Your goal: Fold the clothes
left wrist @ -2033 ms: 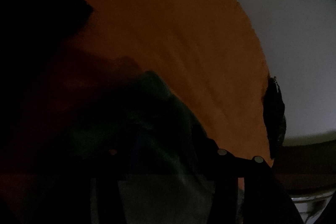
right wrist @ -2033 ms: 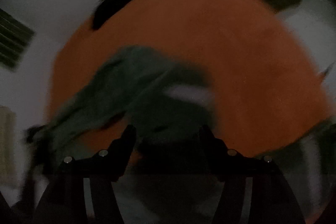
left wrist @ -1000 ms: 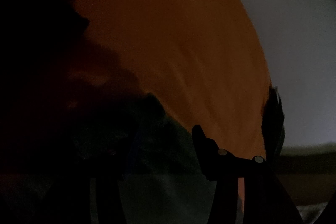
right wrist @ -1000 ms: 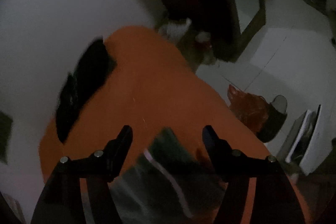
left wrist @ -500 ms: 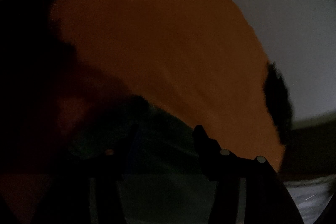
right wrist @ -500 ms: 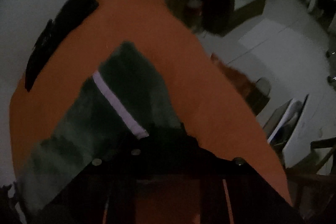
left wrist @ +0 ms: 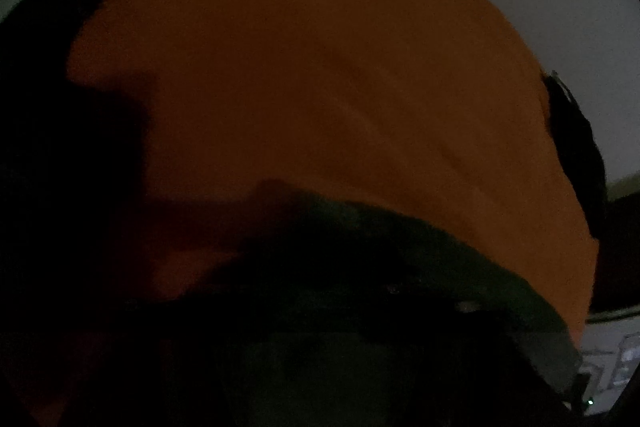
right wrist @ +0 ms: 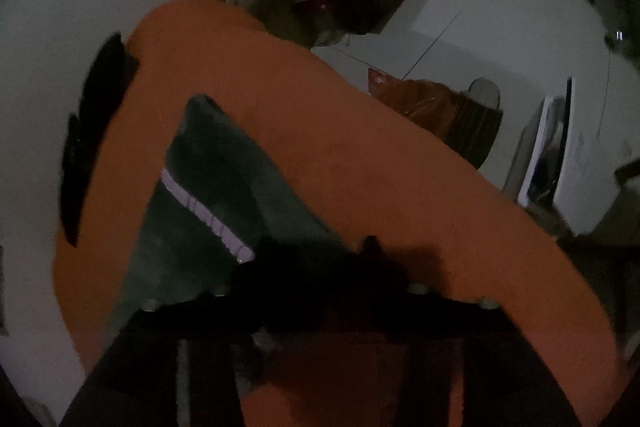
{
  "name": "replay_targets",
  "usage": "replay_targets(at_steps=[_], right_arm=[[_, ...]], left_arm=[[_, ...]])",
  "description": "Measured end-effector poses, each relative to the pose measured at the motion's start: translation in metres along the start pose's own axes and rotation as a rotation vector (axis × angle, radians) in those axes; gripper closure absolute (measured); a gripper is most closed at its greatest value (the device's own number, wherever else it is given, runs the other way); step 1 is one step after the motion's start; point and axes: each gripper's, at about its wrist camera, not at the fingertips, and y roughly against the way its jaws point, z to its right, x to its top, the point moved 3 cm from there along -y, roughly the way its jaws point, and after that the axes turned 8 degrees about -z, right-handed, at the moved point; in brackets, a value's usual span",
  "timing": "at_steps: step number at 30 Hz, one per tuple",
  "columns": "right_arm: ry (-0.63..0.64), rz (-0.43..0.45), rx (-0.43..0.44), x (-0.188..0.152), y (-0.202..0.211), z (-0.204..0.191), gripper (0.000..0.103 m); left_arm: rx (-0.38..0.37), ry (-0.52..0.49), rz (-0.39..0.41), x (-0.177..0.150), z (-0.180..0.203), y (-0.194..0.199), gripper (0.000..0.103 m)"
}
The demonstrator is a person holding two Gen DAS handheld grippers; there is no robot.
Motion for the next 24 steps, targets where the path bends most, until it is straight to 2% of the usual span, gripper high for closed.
replay_targets(at_steps=[7, 10, 11, 12, 13, 14, 18, 20, 22, 23, 24], right_arm=[[0.012, -0.019, 0.071, -0.009, 0.010, -0.010, 0.053], [-0.028, -0.062, 0.127, -0.018, -0.007, -0.017, 0.053], [-0.009, -0.035, 0.079, -0.016, -0.009, -0.022, 0.054], [0.010, -0.008, 0.031, -0.013, -0.011, -0.027, 0.060], [0.029, 0.019, -0.017, -0.011, -0.013, -0.033, 0.080], [0.049, 0.046, -0.065, -0.008, -0.015, -0.038, 0.087], [0.117, 0.288, 0.050, -0.017, 0.044, -0.061, 0.090], [0.169, 0.313, 0.034, -0.026, 0.049, -0.063, 0.090], [0.133, 0.218, -0.056, -0.026, 0.025, -0.046, 0.090], [0.066, 0.152, -0.072, -0.021, 0.004, -0.025, 0.089], [0.046, 0.122, -0.030, -0.015, -0.007, -0.013, 0.088]], left_arm=[[-0.010, 0.060, 0.180, 0.016, 0.039, 0.011, 0.092], [0.005, 0.094, 0.200, 0.038, 0.043, 0.012, 0.092], [0.011, 0.115, 0.204, 0.044, 0.044, 0.009, 0.092], [0.017, 0.136, 0.213, 0.041, 0.038, 0.009, 0.092], [0.022, 0.154, 0.223, 0.040, 0.035, 0.008, 0.093], [0.023, 0.164, 0.235, 0.049, 0.044, 0.002, 0.093], [0.064, 0.191, 0.255, 0.059, 0.044, -0.014, 0.095], [0.089, 0.203, 0.261, 0.062, 0.040, -0.021, 0.103], [0.108, 0.214, 0.263, 0.065, 0.036, -0.029, 0.103], [0.090, 0.220, 0.244, 0.067, 0.035, -0.036, 0.103], [0.067, 0.224, 0.227, 0.068, 0.034, -0.043, 0.103]])
